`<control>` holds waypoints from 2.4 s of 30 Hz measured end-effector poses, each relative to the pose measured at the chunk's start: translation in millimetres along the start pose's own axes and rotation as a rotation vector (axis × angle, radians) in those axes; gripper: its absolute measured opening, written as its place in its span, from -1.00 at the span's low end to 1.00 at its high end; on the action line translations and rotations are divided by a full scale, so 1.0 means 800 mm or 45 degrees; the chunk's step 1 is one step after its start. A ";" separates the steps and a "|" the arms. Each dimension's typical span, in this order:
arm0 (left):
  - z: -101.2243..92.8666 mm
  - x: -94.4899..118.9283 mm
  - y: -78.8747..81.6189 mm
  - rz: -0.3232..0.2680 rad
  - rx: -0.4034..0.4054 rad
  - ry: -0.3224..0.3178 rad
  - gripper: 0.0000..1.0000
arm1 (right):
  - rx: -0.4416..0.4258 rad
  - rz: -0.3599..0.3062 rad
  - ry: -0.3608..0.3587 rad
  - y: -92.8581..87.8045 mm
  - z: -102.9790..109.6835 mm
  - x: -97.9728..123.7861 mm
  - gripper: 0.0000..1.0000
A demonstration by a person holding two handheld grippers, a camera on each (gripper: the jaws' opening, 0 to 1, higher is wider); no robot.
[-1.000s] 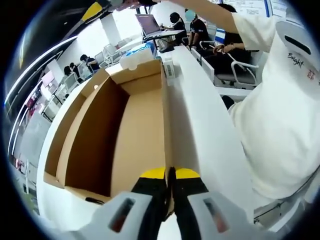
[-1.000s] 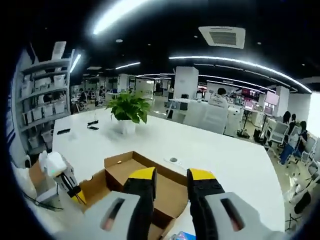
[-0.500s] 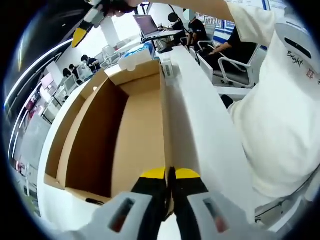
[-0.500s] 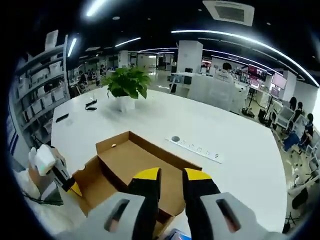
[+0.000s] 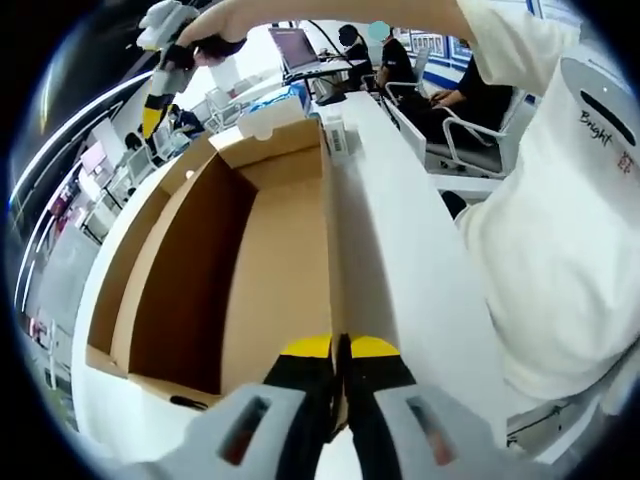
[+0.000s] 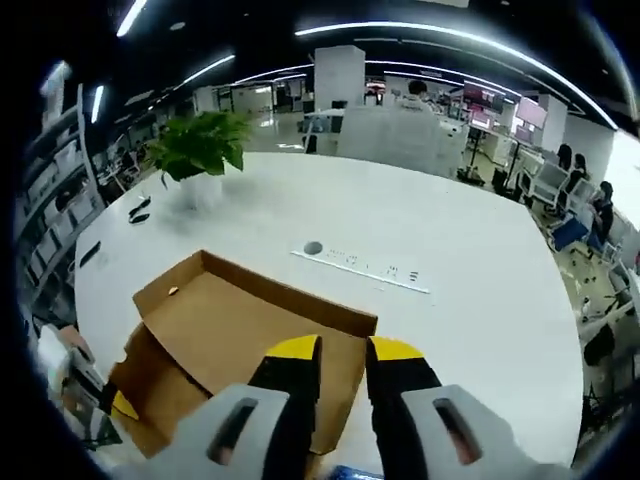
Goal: Operate the shoe box by opening the lid, removing the specified soft item, and placing it in the target area until the item is outside and the box remains undamaged.
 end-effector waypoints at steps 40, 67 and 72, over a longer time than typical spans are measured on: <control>-0.002 0.002 0.002 -0.011 -0.043 -0.009 -0.96 | -0.046 0.267 -0.119 -0.059 -0.028 -0.103 -0.64; 0.007 0.003 -0.003 -0.018 0.007 0.006 -0.93 | -0.008 0.042 -0.239 -0.056 -0.026 -0.067 -0.97; 0.014 0.004 -0.010 0.014 0.074 -0.011 -0.93 | 0.012 -0.003 -0.230 -0.048 -0.026 -0.047 -0.95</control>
Point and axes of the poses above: the point that each gripper's makers call its tool centre point, and the gripper's own axes: x roughly backward along the fingers, z roughly to its left, y roughly out of its top, the point moved 1 cm from there along x, roughly backward along the fingers, and after that the axes turned 8 degrees about z, right-handed, at the moved point
